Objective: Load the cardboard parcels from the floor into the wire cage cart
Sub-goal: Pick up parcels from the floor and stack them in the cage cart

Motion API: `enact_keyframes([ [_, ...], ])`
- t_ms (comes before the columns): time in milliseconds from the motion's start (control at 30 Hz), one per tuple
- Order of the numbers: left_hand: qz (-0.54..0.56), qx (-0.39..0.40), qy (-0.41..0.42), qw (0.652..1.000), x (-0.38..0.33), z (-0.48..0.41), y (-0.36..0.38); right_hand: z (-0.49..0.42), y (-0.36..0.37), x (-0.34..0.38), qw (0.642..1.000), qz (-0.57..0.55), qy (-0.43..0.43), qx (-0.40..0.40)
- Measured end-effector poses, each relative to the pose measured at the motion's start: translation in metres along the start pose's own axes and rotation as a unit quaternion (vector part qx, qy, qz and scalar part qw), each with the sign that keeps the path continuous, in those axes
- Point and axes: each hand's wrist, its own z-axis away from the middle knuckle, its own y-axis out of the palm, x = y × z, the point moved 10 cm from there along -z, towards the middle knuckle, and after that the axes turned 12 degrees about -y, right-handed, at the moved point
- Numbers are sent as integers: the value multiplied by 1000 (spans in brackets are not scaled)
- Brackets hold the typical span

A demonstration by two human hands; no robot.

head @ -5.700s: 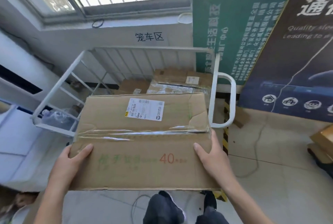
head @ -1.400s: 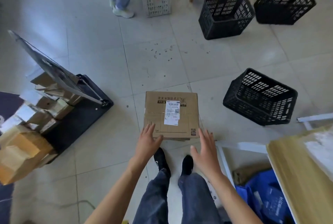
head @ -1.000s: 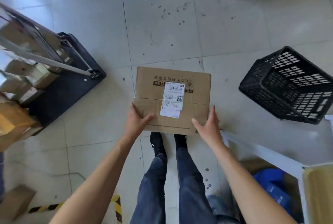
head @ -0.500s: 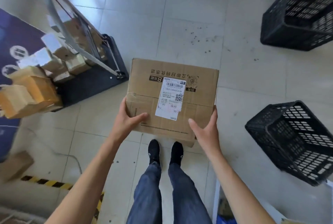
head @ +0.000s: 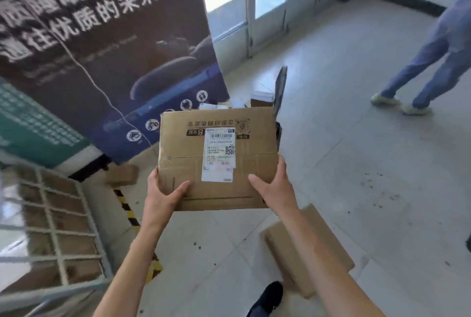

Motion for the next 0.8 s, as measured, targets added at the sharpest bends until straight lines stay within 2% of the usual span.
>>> enact_keyframes([
  [200,40,-156,-45,986,79,43,-207,56,162,116,991,11,-84,104],
  [400,65,-209,-60,974,148,86,-370,145,304,186,981,-4,-119,152],
  [567,77,-256,-70,961,200,115,-474,197,401,224,973,-11,-136,187],
  [800,133,-298,-105,940,271,136,-575,234,532,269,948,35,-165,270],
])
